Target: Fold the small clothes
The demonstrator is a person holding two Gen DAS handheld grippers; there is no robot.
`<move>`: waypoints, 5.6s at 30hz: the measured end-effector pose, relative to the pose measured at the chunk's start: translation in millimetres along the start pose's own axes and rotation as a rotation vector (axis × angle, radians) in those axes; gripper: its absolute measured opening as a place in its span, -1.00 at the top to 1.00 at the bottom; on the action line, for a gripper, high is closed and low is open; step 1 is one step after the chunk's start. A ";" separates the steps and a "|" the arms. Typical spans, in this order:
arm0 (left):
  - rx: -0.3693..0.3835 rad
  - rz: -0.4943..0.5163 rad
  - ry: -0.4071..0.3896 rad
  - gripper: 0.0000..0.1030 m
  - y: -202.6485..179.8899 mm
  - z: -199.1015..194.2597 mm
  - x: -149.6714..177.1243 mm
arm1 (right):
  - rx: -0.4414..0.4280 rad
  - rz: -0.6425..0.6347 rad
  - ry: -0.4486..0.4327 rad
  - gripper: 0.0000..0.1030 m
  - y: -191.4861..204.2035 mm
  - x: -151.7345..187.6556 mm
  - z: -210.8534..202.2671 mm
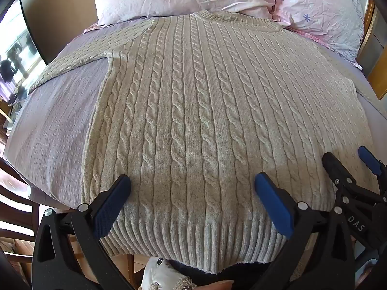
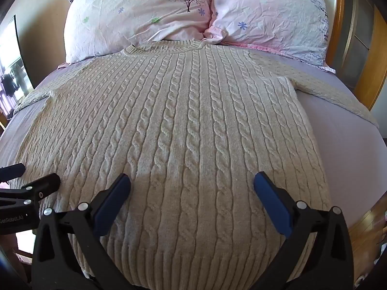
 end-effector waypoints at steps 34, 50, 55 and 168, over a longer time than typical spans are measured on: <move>-0.001 0.002 -0.006 -0.97 0.0 -0.2 -0.4 | 0.001 0.004 0.004 -0.96 1.7 1.0 2.5; -0.001 0.002 -0.008 -0.97 -0.1 -0.4 -0.3 | 0.003 0.007 0.010 -0.96 0.4 1.5 2.7; -0.001 0.002 -0.008 -0.97 -0.1 -0.4 -0.3 | 0.003 0.006 0.009 -0.96 1.1 1.6 4.1; 0.395 -0.012 -0.440 0.83 63.2 -23.6 -254.8 | -0.451 0.264 -0.053 -0.58 -85.9 -192.2 65.7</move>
Point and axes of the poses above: each gripper's, at about its wrist camera, not at the fingertips, and z roughly the way its jaws point, y to its left, x to its underside, the point moved 4 cm from there along z, roughly the way its jaws point, and after that the axes turned 15 degrees about x, right-handed, at the moved point
